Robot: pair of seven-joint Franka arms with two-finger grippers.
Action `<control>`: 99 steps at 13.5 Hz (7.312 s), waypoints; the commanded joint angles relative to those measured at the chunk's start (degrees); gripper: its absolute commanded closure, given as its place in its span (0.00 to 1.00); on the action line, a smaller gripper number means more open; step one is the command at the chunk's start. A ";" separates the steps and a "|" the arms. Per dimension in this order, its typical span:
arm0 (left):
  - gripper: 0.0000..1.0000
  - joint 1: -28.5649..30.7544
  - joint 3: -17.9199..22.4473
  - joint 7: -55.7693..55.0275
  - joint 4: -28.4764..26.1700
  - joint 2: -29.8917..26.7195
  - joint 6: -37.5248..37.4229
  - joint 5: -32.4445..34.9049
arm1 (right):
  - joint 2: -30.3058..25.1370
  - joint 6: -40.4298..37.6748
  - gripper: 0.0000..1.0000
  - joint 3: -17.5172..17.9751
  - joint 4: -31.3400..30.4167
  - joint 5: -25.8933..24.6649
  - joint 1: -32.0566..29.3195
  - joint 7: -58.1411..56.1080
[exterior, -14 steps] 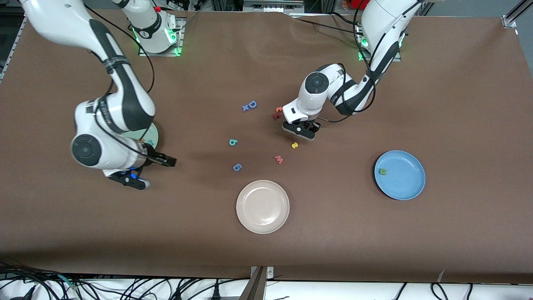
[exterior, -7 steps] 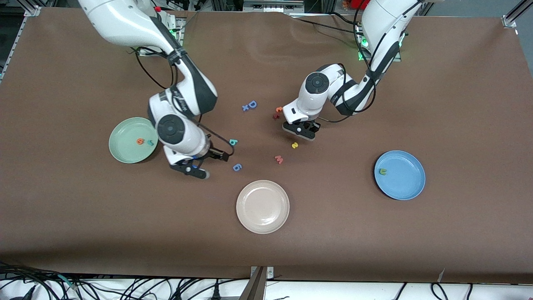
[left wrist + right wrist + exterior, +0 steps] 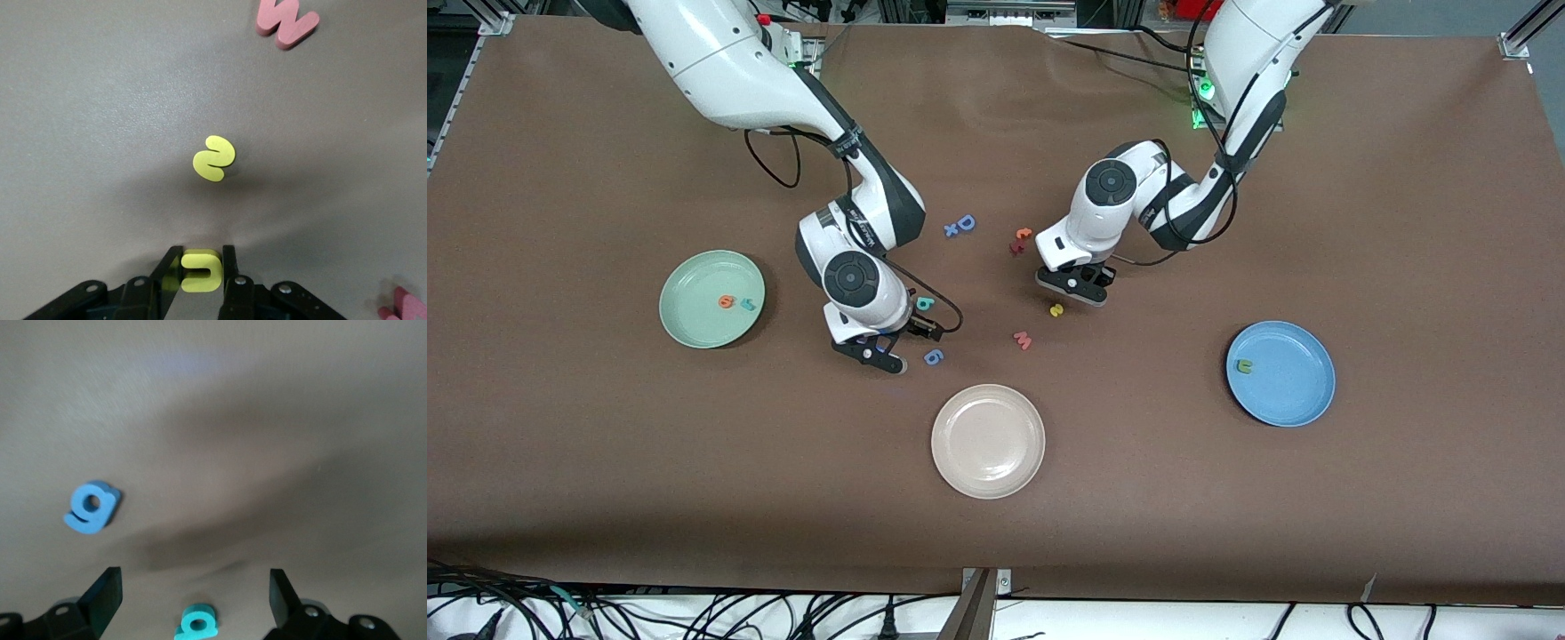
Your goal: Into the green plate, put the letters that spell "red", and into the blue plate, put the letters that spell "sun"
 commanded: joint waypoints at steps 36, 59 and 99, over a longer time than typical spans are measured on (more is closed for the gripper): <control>0.70 33.49 -0.18 58.07 18.88 0.20 -26.12 -2.82 | -1.89 -0.45 0.50 3.93 -7.94 -8.36 -0.01 6.09; 0.00 13.38 -0.70 0.62 20.56 3.10 -25.86 -8.27 | -3.04 3.50 0.49 2.52 -7.24 -10.74 -0.36 3.10; 0.32 0.01 -0.44 -27.97 20.39 10.14 -13.91 -2.56 | -21.14 -14.69 0.95 -7.65 -16.10 -5.39 -14.77 -35.36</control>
